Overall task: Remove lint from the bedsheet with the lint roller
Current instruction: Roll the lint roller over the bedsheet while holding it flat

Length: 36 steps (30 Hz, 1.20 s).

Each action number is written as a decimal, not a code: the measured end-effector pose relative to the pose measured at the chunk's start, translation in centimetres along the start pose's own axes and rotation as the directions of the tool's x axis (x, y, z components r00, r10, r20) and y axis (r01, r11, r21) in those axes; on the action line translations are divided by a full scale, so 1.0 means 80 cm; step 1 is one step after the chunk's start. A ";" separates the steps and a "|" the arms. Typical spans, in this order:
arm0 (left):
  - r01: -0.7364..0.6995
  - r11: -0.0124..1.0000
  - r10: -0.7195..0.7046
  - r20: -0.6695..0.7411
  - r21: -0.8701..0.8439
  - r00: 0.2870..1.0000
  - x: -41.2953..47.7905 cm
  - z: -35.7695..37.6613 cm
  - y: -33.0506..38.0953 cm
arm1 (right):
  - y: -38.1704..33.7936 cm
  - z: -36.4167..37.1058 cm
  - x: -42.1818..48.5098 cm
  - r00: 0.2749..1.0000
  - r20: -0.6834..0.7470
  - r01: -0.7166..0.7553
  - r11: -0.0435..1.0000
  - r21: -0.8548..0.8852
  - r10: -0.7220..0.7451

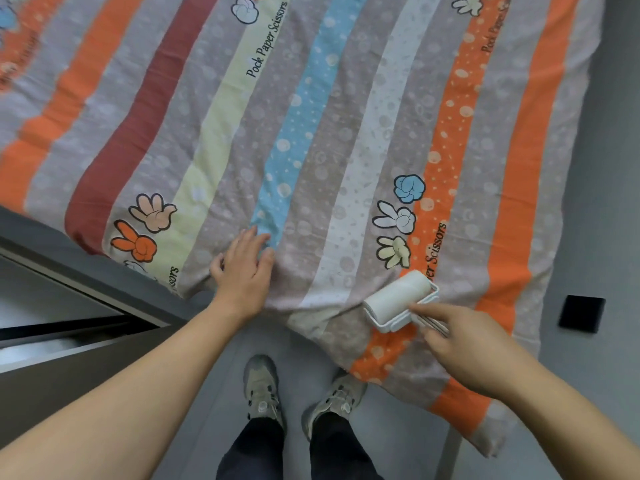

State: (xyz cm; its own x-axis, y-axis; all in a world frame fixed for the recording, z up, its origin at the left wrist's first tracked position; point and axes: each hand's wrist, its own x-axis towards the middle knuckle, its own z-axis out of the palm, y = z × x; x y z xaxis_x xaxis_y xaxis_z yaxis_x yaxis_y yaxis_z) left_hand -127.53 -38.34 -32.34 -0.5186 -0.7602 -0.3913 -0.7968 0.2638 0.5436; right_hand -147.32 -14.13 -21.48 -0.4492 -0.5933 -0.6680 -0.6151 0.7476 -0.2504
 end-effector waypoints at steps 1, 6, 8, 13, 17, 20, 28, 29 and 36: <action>0.007 1.000 -0.008 -0.058 -0.029 0.998 0.002 -0.006 -0.010 | -0.017 -0.003 -0.002 0.999 -0.029 0.031 1.000 0.004 -0.030; 0.011 0.991 -0.035 -0.179 -0.130 0.983 0.015 -0.042 -0.063 | -0.145 0.027 0.047 0.951 -0.099 0.290 0.956 -0.045 -0.293; -0.006 0.972 -0.052 -0.240 -0.236 0.969 0.020 -0.059 -0.083 | -0.198 0.057 0.079 0.924 -0.083 0.364 0.924 -0.118 -0.374; -0.040 0.952 -0.036 -0.243 -0.303 0.969 0.030 -0.075 -0.113 | -0.237 0.118 0.105 0.929 -0.074 0.338 0.911 -0.237 -0.363; -0.049 0.990 0.032 -0.124 -0.131 0.992 0.019 -0.064 -0.111 | -0.174 0.134 0.064 0.965 -0.072 0.223 0.931 -0.288 -0.254; -0.019 0.995 0.012 -0.078 -0.097 0.997 0.008 -0.059 -0.095 | -0.128 0.140 0.020 0.990 -0.032 0.120 0.930 -0.347 -0.139; -0.093 0.990 0.091 -0.023 -0.108 0.996 0.005 -0.054 -0.079 | -0.083 0.120 -0.060 0.997 -0.033 -0.081 0.938 -0.338 0.074; -0.107 0.984 0.104 -0.025 -0.143 0.994 0.006 -0.053 -0.076 | -0.096 0.112 -0.061 0.998 -0.052 -0.047 0.948 -0.314 0.033; -0.135 0.957 0.125 -0.055 -0.257 0.991 0.005 -0.051 -0.056 | -0.171 0.107 0.020 0.973 -0.139 0.143 0.950 -0.279 -0.187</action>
State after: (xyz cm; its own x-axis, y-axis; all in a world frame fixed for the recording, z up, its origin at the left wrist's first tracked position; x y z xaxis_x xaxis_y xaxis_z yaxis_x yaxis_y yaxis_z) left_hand -122.91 -42.26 -31.88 -0.5962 -0.7530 -0.2786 -0.6126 0.2023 0.7641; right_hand -134.07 -22.78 -25.15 -0.4120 -0.7581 -0.5054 -0.8289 0.5422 -0.1375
